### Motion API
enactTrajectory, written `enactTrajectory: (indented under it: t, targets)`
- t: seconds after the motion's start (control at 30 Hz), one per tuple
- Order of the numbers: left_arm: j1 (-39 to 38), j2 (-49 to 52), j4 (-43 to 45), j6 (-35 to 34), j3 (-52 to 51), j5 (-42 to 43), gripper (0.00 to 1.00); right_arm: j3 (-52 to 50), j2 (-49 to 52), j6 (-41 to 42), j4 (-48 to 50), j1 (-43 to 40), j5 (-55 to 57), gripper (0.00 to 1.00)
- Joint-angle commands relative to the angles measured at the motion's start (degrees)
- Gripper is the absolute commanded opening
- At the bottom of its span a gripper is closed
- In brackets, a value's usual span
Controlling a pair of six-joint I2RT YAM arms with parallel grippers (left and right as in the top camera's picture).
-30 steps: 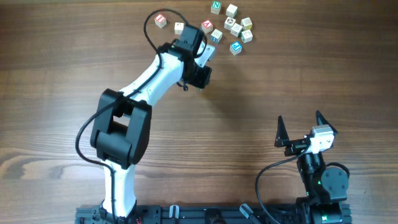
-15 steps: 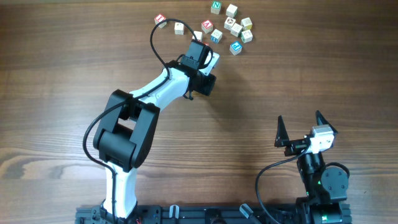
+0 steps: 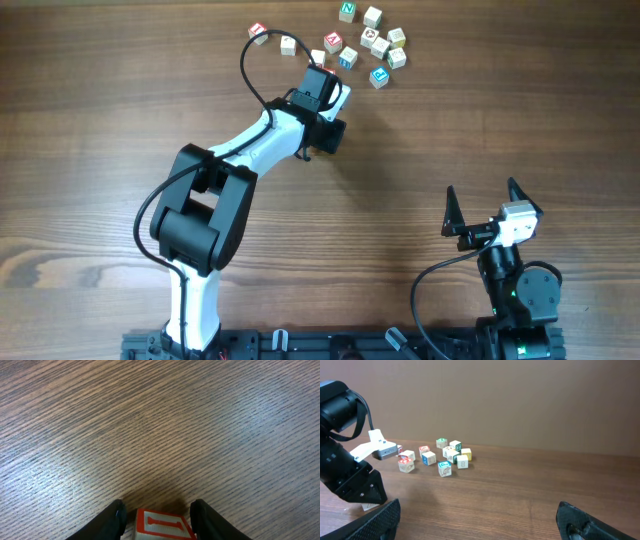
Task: Form a circle
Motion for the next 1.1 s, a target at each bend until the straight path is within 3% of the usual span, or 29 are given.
enactTrajectory:
  t: [0.0,0.1,0.23,0.27,0.33,0.37,0.53,0.67,0.77,0.9,1.07]
  targets:
    - [0.1,0.3,-0.3,-0.6,-1.1,-1.4,0.45,-0.1,-0.2,-1.0,0.1,0.2,-0.7,1.00]
    - [0.1,0.0,-0.2,-0.6,-1.0,-1.4,0.46,-0.1,-0.2,-1.0,0.1,0.2,-0.7,1.00]
    - [0.1,-3.9,0.7,-0.6,-0.9,-1.3,0.57,-0.1,-0.2,-1.0,0.1,0.2,-0.7,1.00]
    - [0.1,-5.2,0.8,-0.6,-0.9,-1.3,0.62,-0.1,-0.2,-1.0,0.1,0.2,-0.7,1.00]
    - [0.1,-9.0,0.8,-0.6,-0.9,-0.5,0.83,-0.1,-0.2,-1.0,0.1,0.2,-0.7,1.00]
    - [0.1,-11.8,1.2,-0.6,-0.9,-0.5,1.00,-0.1,-0.2,-1.0,0.1,0.2,-0.7,1.00]
    - [0.3,-18.6,6.0,-0.6,0.0,-0.5,1.00,-0.1,-0.2,-1.0,0.1,0.2,-0.7,1.00]
    - [2.2,-17.2,9.1,-0.6,4.7,-0.5,1.00,-0.1,-0.2,-1.0,0.1,0.2,-0.7,1.00]
    - [4.2,-13.4,10.7,-0.7,9.0,-1.7,1.00,-0.1,-0.2,-1.0,0.1,0.2,-0.7,1.00]
    - [7.3,-5.3,9.4,-6.0,19.3,-3.1,1.00,-0.1,-0.2,-1.0,0.1,0.2,-0.7,1.00]
    - [8.5,7.8,2.6,-7.9,33.6,-3.1,0.92,-0.1,-0.2,-1.0,0.1,0.2,-0.7,1.00]
